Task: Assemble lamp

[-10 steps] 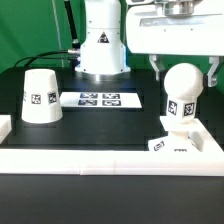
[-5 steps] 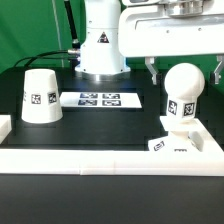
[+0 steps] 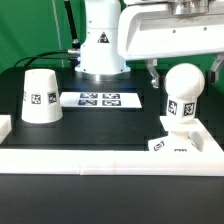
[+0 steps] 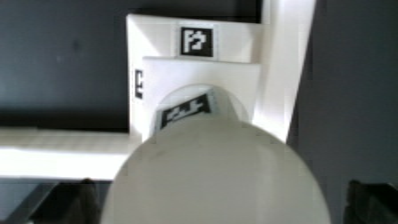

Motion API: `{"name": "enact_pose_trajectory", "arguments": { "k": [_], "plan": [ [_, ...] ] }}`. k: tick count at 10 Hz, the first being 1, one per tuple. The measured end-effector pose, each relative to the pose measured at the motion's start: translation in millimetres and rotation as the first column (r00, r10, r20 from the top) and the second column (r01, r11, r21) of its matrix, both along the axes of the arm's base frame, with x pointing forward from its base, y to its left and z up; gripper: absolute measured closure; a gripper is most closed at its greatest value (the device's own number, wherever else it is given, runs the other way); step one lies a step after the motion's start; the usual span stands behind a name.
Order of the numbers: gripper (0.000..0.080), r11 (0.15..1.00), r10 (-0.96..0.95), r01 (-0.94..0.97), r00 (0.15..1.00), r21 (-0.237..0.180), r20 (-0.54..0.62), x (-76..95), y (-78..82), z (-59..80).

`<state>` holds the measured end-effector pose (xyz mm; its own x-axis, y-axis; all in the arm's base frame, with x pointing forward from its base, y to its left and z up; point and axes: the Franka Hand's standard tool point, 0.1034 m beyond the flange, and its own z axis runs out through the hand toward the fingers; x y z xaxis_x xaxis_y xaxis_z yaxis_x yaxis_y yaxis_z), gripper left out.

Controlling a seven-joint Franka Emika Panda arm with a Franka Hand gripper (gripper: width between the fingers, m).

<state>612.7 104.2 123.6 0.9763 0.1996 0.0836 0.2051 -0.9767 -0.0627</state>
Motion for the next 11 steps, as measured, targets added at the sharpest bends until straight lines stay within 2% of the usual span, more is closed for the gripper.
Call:
{"name": "enact_pose_trajectory", "arguments": {
  "k": [3,5,8,11],
  "plan": [
    [0.0101,0.960,0.277,-0.276,0.961,-0.038,0.017,2.6,-0.7,-0.9],
    [0.0101,0.919,0.391,-0.390,0.920,-0.062,0.015,2.3,-0.9,-2.1],
    [0.0101,0.832,0.549,-0.546,0.836,-0.096,0.005,1.6,-0.9,-3.4],
    [0.0101,0.703,0.704,-0.700,0.710,-0.128,-0.017,0.6,-0.6,-6.2]
  ]
}}
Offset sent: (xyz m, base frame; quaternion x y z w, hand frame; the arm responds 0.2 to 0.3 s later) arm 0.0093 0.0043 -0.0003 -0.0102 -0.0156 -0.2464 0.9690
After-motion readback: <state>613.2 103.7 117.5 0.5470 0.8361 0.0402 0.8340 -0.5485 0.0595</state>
